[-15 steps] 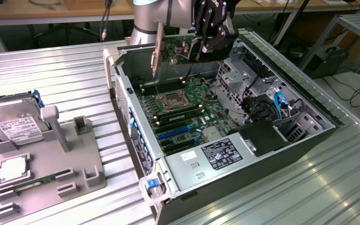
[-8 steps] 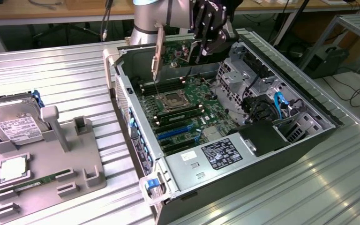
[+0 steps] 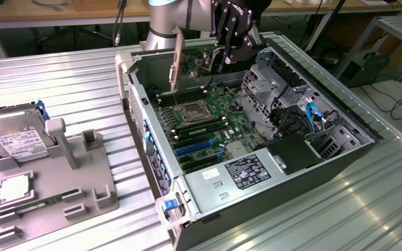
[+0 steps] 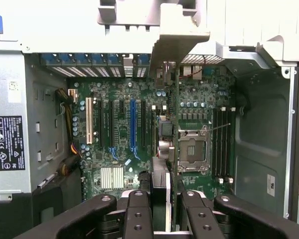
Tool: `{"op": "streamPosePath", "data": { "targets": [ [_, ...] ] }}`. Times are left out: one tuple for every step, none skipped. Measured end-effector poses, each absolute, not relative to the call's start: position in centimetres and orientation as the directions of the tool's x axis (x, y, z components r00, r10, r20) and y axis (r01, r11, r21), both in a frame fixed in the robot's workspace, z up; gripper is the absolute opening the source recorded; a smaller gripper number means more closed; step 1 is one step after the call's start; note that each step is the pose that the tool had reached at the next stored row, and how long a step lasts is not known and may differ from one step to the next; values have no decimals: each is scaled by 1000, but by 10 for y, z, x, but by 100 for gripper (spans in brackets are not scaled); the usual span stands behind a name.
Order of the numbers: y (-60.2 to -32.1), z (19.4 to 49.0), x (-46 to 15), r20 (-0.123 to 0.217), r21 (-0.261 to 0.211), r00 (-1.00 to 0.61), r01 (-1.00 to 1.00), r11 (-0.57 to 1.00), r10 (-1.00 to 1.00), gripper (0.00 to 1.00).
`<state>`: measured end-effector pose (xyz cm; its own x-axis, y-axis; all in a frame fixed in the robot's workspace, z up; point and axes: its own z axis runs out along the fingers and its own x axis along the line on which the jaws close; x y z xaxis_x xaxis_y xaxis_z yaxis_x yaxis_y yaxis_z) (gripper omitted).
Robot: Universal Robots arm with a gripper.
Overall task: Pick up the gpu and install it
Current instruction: 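Insert the gpu into the slot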
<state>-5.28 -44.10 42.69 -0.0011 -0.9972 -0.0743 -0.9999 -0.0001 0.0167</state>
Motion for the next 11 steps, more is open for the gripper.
{"op": "streamPosePath", "data": {
  "targets": [
    [-441, 427, -53, -74, 17, -1, -1000, 0, -997, 28],
    [-441, 427, -53, -74, 17, -1, -1000, -1, -997, 28],
    [-441, 426, -53, -74, 17, 0, -1000, -1, -997, 28],
    [-441, 426, -53, -74, 17, 0, -1000, -1, -997, 28],
    [-441, 426, -53, -74, 17, 0, -1000, -1, -997, 28],
    [-441, 426, -53, -74, 17, 0, -1000, -1, -997, 28],
    [-441, 425, -53, -74, 17, 0, -1000, -1, -997, 28],
    [-441, 425, -53, -75, 17, 0, -1000, -1, -997, 28],
    [-441, 425, -53, -75, 17, 0, -1000, -1, -997, 28],
    [-441, 425, -53, -75, 17, 0, -1000, -1, -997, 28],
    [-441, 424, -53, -75, 17, 0, -1000, -1, -997, 28]
  ]
}}
